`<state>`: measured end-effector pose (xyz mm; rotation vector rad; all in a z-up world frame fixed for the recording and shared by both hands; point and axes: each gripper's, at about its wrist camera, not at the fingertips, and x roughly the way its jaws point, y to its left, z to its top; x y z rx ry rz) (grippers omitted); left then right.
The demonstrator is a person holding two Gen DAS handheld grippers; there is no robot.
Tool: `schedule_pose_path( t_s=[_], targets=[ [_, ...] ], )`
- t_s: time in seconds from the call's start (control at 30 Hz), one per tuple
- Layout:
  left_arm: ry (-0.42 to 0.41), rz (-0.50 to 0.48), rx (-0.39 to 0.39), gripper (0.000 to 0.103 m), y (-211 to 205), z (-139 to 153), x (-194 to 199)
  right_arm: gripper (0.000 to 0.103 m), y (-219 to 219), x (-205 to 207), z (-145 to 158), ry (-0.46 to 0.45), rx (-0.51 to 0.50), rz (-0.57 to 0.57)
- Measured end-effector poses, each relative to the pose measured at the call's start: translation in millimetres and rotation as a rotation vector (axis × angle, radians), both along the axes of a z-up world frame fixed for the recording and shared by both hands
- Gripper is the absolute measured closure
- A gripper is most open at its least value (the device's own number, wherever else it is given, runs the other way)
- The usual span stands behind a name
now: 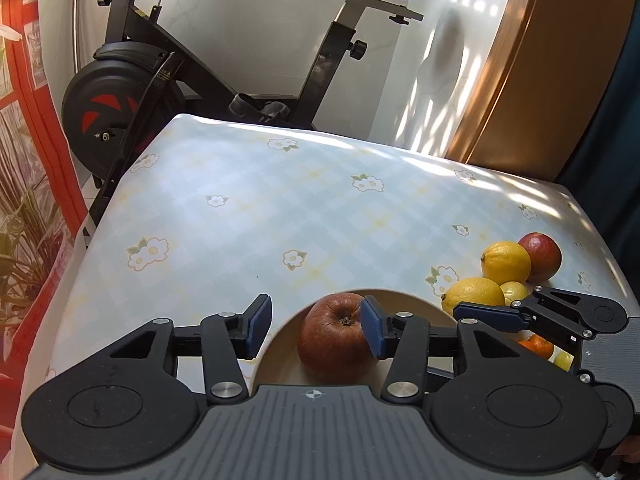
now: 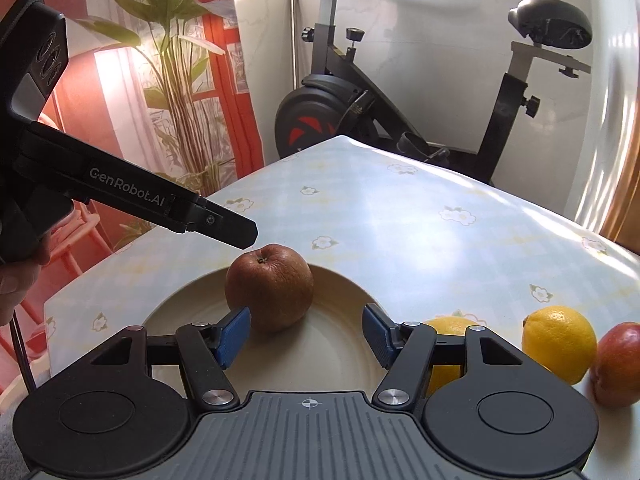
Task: Organize fruits
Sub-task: 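Carry the red apple with the left gripper onto the cream plate and open, then withdraw the left gripper from the plate toward the small brown fruits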
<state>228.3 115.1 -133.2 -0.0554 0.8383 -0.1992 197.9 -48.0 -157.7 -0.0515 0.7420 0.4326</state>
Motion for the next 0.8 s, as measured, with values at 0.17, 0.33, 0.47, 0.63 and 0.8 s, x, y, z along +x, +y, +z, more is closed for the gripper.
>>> schedule_pose_path(
  t_s=[0.17,0.33,0.47,0.63,0.8],
  targets=[
    [-0.073,0.019,0.041,0.049,-19.5,13.0,-16.4,0.045,-38.3,-22.3,14.7,-0.06,0.001,-0.075],
    [-0.131,0.024,0.083,0.049,-51.0,21.7,-32.1,0.044,-86.3,-45.5,26.7,-0.081,0.045,-0.198],
    [-0.176,0.031,0.093,0.041,-77.1,25.9,-46.3,0.035,-124.2,-65.5,30.8,-0.092,0.066,-0.292],
    [-0.224,0.049,0.087,0.035,-107.9,25.8,-67.7,0.033,-153.8,-91.9,24.8,-0.083,0.043,-0.352],
    [-0.242,0.004,0.056,0.035,-126.0,14.5,-90.1,0.034,-164.4,-115.4,11.9,-0.059,0.032,-0.384]
  ],
)
